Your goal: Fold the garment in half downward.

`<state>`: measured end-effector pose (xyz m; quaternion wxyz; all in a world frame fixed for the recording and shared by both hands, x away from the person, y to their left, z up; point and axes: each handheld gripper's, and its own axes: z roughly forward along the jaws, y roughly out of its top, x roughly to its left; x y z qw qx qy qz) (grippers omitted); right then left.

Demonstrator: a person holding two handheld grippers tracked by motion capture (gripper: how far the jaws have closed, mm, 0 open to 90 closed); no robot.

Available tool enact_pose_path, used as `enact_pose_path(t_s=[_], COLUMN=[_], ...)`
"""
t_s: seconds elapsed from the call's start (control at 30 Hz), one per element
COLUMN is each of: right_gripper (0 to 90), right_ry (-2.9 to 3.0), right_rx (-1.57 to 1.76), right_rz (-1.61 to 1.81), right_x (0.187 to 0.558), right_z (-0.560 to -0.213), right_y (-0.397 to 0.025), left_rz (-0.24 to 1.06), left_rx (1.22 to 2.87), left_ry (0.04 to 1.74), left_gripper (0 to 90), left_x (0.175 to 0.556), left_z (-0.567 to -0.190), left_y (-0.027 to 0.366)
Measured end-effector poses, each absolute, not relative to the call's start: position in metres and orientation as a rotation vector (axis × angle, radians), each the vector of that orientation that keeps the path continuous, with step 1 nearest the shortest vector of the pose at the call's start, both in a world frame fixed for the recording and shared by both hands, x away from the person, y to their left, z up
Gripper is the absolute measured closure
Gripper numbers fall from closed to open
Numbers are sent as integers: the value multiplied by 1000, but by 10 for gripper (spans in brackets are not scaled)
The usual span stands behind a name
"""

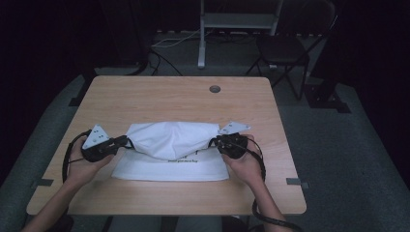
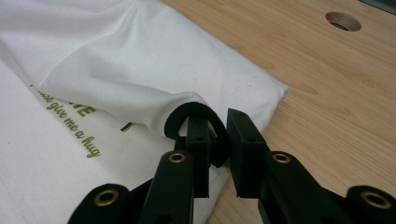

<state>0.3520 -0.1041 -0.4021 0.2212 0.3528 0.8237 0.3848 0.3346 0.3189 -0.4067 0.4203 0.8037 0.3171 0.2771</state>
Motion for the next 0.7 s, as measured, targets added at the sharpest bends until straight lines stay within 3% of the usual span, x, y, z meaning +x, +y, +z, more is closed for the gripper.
enact_pose_path(t_s=[0.7], right_gripper=[798], right_ry=[2278], right_rx=[946], right_rz=[1067], right_x=[342], right_z=[-400], right_y=[-104], left_rz=[711], left_rx=[2026], left_ry=[754], left_gripper=[836], left_x=[322], left_z=[-404], left_y=[319])
